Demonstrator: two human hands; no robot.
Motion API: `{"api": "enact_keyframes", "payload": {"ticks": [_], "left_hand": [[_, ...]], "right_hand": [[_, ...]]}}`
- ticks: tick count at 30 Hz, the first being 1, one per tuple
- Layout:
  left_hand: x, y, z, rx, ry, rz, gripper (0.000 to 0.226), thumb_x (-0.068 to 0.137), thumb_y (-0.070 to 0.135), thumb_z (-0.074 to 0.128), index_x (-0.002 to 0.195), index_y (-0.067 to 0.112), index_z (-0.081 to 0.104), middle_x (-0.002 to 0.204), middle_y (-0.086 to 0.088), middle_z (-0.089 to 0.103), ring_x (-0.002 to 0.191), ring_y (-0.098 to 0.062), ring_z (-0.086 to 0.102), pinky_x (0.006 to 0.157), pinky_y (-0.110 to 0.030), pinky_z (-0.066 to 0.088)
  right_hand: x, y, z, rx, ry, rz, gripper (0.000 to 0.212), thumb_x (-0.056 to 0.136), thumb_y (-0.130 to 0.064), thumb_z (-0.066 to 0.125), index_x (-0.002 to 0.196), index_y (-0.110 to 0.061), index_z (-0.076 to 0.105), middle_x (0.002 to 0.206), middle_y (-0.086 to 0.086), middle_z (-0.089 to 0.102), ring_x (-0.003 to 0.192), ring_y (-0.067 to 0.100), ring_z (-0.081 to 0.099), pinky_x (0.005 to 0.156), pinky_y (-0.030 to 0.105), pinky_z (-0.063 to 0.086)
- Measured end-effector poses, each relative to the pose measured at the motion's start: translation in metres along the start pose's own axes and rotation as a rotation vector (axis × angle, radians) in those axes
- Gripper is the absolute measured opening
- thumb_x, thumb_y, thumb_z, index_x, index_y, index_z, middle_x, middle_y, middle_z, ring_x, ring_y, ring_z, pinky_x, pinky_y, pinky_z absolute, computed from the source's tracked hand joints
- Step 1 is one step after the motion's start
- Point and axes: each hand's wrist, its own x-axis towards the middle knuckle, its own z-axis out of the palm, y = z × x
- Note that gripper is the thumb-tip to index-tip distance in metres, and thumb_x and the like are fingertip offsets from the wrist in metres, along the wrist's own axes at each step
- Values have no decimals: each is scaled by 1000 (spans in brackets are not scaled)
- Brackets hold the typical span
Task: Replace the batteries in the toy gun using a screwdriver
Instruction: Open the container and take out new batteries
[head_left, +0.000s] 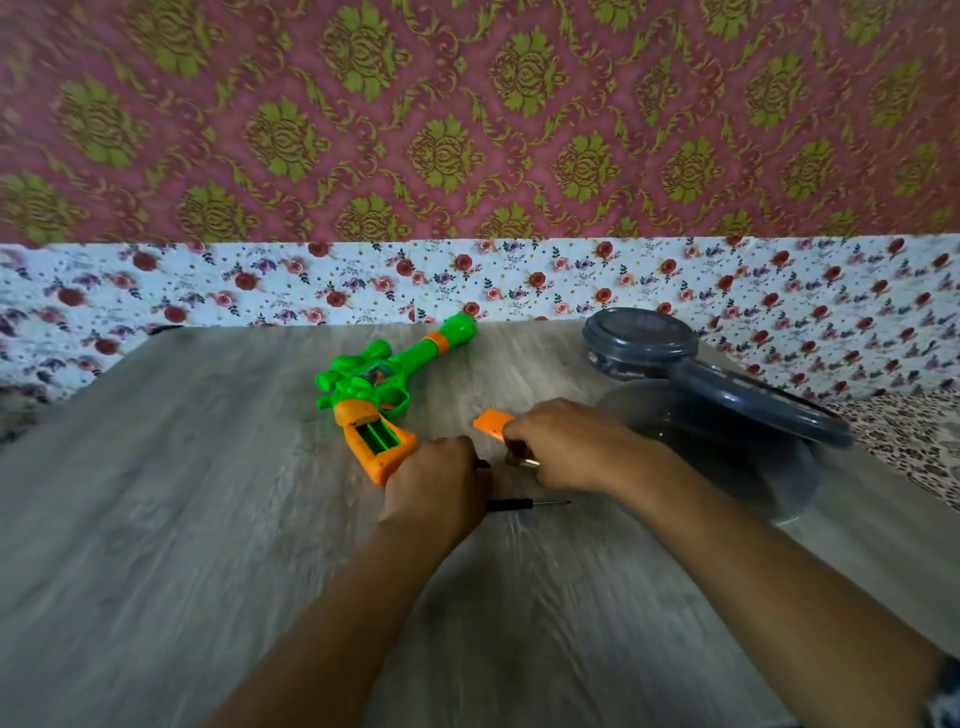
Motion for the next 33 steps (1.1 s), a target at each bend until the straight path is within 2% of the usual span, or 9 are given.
{"api": "enact_keyframes", "payload": {"ticks": [5,10,15,18,24,29,33], "left_hand": [[-3,1,1,-101,22,-61,25,91,29,49,111,17,58,110,-7,62,100,-26,60,67,-31,42],[-2,2,1,-166,34,-81,29,93,26,47,120,17,53,116,-7,60,105,-26,60,74,-34,49],[-3,2,6,-232,33,-36,29,92,21,49,121,16,50,113,-8,62,103,-28,60,75,-36,49],[-9,3,10,-232,24,-6,37,88,15,50,125,17,47,116,-8,61,106,-28,58,80,-36,48],[-15,13,17,-203,32,89,42,87,14,48,127,23,46,126,-3,55,117,-25,46,92,-34,37],[-15,12,22,-282,37,115,40,86,12,48,125,23,50,123,-1,57,115,-24,47,91,-33,38],[-15,13,25,-255,35,161,38,88,16,47,125,23,52,124,2,56,118,-22,47,91,-31,35]], "right_hand": [[9,-8,11,25,-49,13,22,85,-14,53,106,-16,57,112,10,55,101,30,54,66,31,35],[16,-5,11,100,-81,32,22,80,-9,55,99,-20,56,100,10,56,82,27,52,62,30,36],[21,8,13,230,-119,51,33,78,1,53,103,-20,58,95,8,58,88,27,58,66,29,39],[21,14,13,264,-89,56,28,77,5,53,96,-12,63,99,10,63,90,25,59,68,27,42],[16,19,18,363,-41,68,30,75,8,52,87,-14,70,94,9,67,85,23,61,78,38,52],[10,19,19,383,10,68,32,72,9,51,80,-15,71,87,8,67,81,22,61,76,39,52],[5,16,20,382,39,44,31,73,9,48,76,-15,69,85,7,66,80,22,60,74,38,51]]}}
